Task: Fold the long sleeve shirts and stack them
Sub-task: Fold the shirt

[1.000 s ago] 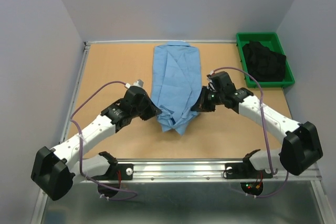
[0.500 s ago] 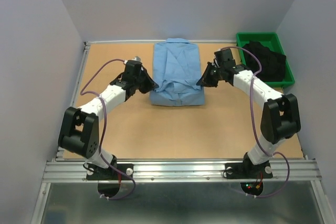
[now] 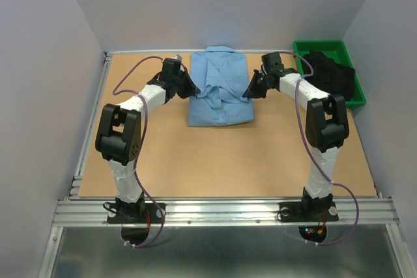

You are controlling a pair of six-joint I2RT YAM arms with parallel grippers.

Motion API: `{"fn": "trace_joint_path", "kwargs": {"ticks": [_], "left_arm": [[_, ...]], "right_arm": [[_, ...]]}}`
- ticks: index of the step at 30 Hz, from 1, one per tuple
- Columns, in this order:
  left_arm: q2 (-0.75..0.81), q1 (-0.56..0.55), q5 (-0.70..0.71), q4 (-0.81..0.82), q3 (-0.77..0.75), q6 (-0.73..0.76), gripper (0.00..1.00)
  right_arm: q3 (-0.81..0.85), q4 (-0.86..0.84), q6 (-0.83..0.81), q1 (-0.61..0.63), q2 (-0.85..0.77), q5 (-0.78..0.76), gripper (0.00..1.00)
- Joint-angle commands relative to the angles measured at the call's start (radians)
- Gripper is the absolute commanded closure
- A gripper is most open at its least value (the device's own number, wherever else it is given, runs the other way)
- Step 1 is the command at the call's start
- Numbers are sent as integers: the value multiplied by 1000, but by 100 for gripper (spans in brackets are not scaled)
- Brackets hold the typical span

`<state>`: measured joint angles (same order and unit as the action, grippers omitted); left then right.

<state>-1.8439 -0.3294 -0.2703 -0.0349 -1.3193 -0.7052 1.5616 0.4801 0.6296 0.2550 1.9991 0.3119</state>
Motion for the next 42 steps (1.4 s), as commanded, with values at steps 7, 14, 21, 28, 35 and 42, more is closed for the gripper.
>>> {"fn": "trace_joint_path", "kwargs": {"ticks": [7, 14, 21, 28, 35, 42], "left_arm": [[-121, 9, 29, 16, -141, 88, 86], [-117, 15, 23, -13, -212, 114, 50], [75, 15, 120, -71, -215, 139, 25], [294, -11, 163, -79, -72, 148, 24], [362, -95, 187, -37, 112, 158, 35], [261, -126, 106, 15, 134, 214, 40]], "right_arm": [[169, -26, -50, -16, 135, -28, 74], [242, -23, -85, -40, 118, -54, 49], [216, -26, -211, -40, -69, -42, 34], [43, -34, -289, -36, -212, 2, 34], [-54, -89, -285, 27, -204, 30, 48], [-8, -164, -254, 96, -66, 0, 62]]}}
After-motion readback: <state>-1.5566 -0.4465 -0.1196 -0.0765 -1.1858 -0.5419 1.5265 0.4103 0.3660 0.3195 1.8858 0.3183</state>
